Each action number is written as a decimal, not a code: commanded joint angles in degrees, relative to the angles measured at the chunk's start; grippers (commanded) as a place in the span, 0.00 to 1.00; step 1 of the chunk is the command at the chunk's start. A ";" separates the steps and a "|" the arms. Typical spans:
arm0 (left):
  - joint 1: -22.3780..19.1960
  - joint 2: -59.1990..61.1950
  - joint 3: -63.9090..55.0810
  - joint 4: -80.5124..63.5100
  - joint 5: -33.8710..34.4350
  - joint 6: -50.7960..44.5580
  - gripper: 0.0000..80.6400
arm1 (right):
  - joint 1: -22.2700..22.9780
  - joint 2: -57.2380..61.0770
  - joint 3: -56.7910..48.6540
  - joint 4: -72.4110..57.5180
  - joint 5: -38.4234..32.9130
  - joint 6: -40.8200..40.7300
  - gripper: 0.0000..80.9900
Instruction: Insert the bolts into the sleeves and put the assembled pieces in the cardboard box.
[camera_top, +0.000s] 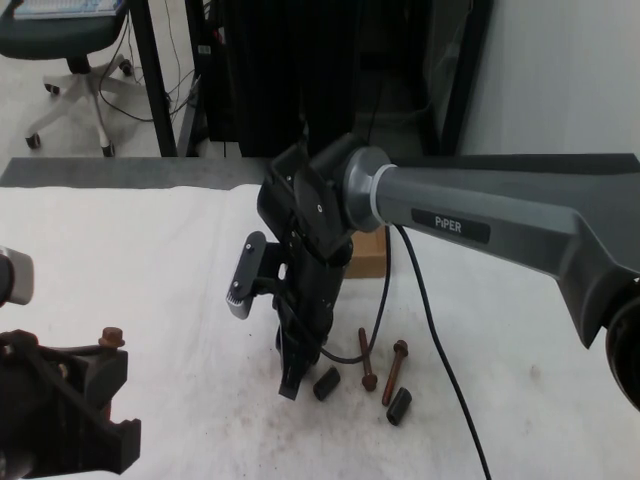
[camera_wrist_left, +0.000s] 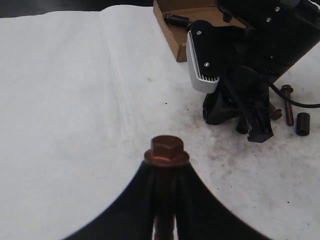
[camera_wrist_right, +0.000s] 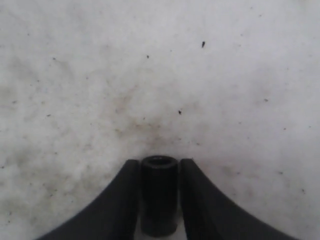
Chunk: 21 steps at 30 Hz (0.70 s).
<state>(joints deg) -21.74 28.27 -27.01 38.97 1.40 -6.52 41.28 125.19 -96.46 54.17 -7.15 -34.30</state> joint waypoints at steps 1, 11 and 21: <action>0.11 -0.54 -0.11 -0.21 -0.49 0.13 0.00 | 0.22 -0.18 -0.15 1.41 0.02 0.00 0.38; 0.11 -0.54 -0.11 -0.21 -0.49 0.13 0.00 | 0.22 -0.18 -0.15 2.00 1.12 -0.25 0.37; 0.11 -0.54 -0.11 -0.21 -0.49 0.13 0.00 | 0.22 -0.18 -0.15 1.24 1.11 -0.39 0.00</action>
<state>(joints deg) -21.74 28.27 -27.01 39.03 1.40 -6.52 41.32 125.19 -96.46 55.88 -5.89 -34.40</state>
